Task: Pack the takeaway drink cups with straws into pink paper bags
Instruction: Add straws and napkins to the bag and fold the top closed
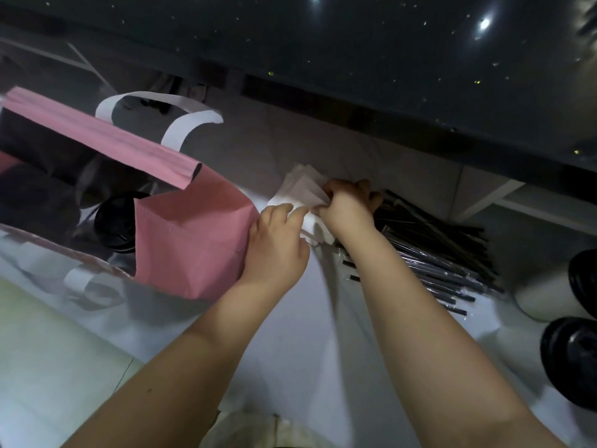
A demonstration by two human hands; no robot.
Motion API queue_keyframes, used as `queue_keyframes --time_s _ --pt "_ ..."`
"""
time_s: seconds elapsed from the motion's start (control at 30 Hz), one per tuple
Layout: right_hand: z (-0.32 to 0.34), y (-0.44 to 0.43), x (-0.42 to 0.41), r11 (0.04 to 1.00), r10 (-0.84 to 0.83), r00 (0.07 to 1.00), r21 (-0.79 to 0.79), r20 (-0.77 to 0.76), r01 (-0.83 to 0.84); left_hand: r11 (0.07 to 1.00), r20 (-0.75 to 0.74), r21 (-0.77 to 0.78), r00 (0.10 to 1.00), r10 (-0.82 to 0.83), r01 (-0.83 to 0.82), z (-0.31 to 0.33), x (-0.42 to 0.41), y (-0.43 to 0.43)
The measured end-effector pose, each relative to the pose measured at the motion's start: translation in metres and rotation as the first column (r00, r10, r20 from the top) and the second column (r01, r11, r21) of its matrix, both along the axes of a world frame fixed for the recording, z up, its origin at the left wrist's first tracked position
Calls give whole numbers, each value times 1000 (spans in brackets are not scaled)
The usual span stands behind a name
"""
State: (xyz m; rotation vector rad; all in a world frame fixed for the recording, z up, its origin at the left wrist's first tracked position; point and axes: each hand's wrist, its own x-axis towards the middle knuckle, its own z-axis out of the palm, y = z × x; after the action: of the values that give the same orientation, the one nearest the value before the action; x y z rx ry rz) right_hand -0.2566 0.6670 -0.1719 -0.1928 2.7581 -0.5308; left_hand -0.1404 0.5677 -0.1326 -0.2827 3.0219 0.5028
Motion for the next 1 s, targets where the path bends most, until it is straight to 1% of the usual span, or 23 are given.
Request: queue_keyframes --time_s 0.07,0.1,0.13,0.17,0.23,0.27,0.37,0.43,0.47,0.57,0.6,0.67,0.7,0.77,0.9,1.0 --pt "0 3 6 1000 22 999 -7 -44 -23 1000 9 12 1000 2 -3 2 0 0" --pt "2 4 9 999 24 997 -34 -72 -27 1000 11 20 1000 1 -1 3 1 0" --pt "5 6 12 996 20 996 -90 -91 -28 1000 11 27 1000 -1 0 5 1 1" --pt "10 8 15 984 2 996 -180 -93 -18 1000 9 31 1000 -1 1 7 2 2" --pt "23 14 23 914 -56 997 -403 -46 33 999 -4 36 1000 -2 2 13 3 4" --pt "30 19 28 870 -96 995 -489 -37 66 999 -18 42 1000 -5 6 16 4 5" --pt "53 38 45 755 -223 975 -635 -11 165 996 -94 75 995 -32 39 32 10 9" --pt "69 51 60 680 -267 964 -709 1 189 995 -156 78 986 -56 69 45 14 12" --pt "79 56 67 657 -281 960 -731 -12 183 994 -188 68 980 -66 81 52 16 14" --pt "110 65 85 645 -303 946 -756 -114 115 994 -280 11 954 -105 112 77 20 15" --pt "121 66 89 664 -301 939 -743 -165 83 992 -306 -16 943 -127 129 87 21 14" --pt "144 64 94 739 -288 916 -673 -281 26 984 -341 -76 924 -175 159 107 21 10" --pt "154 62 96 774 -284 899 -633 -334 9 981 -353 -93 916 -192 170 118 20 7" --pt "173 57 99 812 -289 858 -584 -425 -16 978 -375 -103 903 -209 184 140 18 -3" --pt "205 35 110 836 -277 784 -542 -555 -88 974 -434 -107 872 -227 200 178 19 -39" --pt "227 7 120 816 -294 750 -564 -592 -126 976 -476 -86 852 -216 199 199 19 -82"
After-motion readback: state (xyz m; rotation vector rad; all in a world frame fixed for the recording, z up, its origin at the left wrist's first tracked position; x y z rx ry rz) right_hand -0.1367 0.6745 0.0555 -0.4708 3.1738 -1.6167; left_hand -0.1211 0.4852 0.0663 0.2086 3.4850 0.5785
